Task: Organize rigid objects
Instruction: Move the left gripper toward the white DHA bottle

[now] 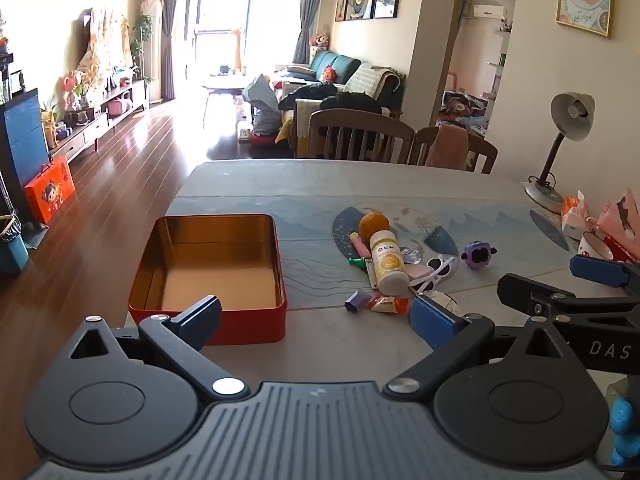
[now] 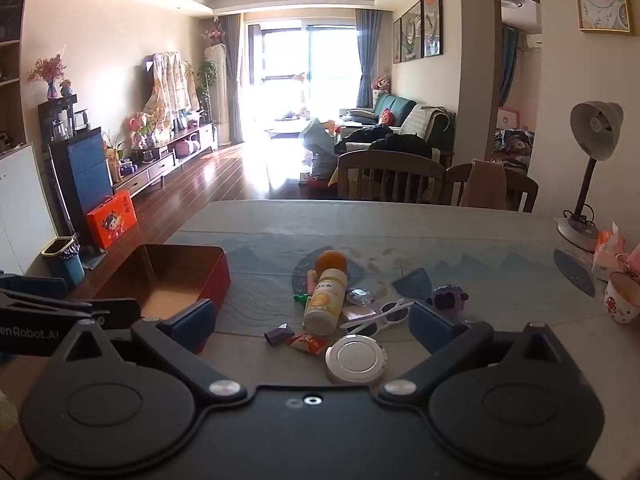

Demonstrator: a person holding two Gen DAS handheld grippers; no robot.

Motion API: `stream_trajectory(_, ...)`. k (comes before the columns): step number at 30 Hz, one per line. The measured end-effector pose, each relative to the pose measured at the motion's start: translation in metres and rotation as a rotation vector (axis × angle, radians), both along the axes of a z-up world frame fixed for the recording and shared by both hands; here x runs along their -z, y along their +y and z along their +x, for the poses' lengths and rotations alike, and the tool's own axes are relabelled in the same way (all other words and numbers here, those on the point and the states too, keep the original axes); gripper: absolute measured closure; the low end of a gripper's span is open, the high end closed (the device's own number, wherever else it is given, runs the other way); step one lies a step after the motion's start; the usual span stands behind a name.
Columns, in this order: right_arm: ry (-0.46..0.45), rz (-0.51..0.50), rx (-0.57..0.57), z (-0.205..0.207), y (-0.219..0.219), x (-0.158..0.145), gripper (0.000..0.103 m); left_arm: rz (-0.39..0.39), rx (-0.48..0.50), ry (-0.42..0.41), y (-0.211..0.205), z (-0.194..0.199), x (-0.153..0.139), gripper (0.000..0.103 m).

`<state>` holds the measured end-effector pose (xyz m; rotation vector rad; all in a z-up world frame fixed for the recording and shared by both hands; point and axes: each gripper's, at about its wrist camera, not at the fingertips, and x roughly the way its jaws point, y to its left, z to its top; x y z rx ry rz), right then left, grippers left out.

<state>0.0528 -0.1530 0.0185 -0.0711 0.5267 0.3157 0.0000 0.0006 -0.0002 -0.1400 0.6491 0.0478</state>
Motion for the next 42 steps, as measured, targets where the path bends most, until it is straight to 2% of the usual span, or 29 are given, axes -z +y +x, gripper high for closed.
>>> stream_trajectory(5,-0.005,0.029,0.037,-0.006,0.000,-0.002,0.000,-0.006,-0.009,0.009,0.001,0.003,0.003,0.001)
stream_trajectory(9,0.010,0.064,0.046,0.000,-0.013,0.002,0.000,0.014,-0.015,-0.022,-0.005,-0.007,0.001,0.001)
stream_trajectory(42,0.001,0.087,0.084,-0.002,-0.027,-0.001,0.000,-0.008,-0.006,-0.025,-0.002,-0.005,-0.007,0.001)
